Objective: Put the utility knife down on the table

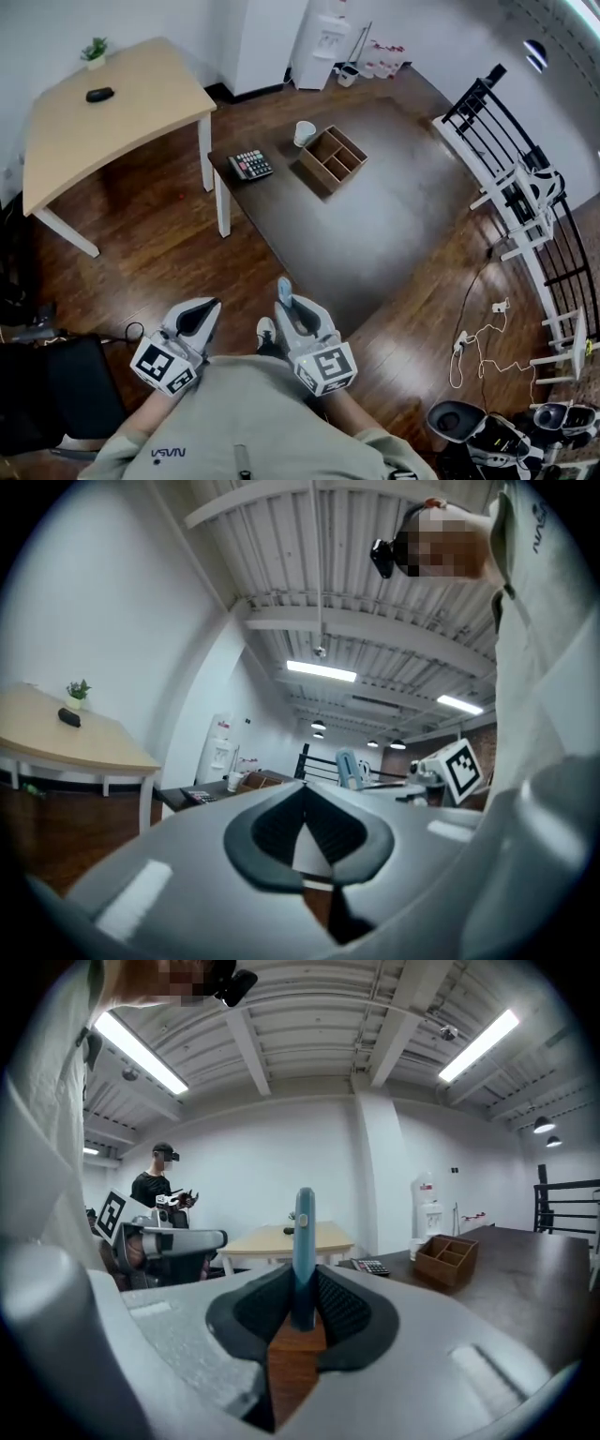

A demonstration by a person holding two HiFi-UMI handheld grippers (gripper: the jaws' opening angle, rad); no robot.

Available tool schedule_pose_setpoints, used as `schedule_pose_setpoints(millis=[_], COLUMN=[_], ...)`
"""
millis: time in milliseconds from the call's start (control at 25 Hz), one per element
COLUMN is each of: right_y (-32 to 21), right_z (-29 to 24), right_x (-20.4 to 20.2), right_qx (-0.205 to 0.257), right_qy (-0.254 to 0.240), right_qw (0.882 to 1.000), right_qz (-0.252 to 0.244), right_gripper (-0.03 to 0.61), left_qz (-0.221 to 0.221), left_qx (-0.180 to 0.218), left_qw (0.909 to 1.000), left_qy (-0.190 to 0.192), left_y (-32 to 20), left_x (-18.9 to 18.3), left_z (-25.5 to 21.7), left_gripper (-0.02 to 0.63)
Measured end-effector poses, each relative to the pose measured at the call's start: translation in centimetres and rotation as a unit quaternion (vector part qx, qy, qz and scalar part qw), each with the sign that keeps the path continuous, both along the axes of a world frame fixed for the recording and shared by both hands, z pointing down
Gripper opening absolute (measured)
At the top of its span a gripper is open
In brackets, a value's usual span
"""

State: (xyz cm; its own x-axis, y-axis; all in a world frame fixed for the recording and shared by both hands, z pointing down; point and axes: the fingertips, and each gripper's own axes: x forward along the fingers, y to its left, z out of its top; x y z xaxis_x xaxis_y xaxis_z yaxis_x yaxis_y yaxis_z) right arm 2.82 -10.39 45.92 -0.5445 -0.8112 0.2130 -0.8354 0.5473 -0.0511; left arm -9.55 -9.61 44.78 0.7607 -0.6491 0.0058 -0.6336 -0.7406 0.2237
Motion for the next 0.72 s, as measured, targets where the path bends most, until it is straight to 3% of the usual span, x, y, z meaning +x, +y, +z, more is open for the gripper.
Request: schedule_pose_setpoints(millis=[160,320,520,720], right_y=[-5.1,-9.8,-12.4,-13.0], right_z=[3.8,10.2,18.5,23.8], right_x=[7.0,13.9,20.3,23.7], right_qx=[-0.048,-0.111,-0.209,-0.281], right_qy=[0.037,0.090,0.151,0.178], right_qw=[0.998,0.988,0.964,0.940], right_qz=[0.033,0.057,0.065,0.071], right_gripper=[0.072,0.072,0.074,0.074], left_qz=[0.016,0.030,0.073,0.081], left_qx=[0.007,-0.011,-0.035,-0.043], left_qw=[0.9997,0.9992,0.9948,0.9924], left_qy=[-0.017,-0.026,-0.062,-0.082], left_y=[-5.1,-9.4,-11.3,-13.1], left_x=[5.2,10.9,16.5,18.9], left_z=[-0.7,0.9,3.1,3.3], left_gripper=[0.002,0.003,0.003,0.003])
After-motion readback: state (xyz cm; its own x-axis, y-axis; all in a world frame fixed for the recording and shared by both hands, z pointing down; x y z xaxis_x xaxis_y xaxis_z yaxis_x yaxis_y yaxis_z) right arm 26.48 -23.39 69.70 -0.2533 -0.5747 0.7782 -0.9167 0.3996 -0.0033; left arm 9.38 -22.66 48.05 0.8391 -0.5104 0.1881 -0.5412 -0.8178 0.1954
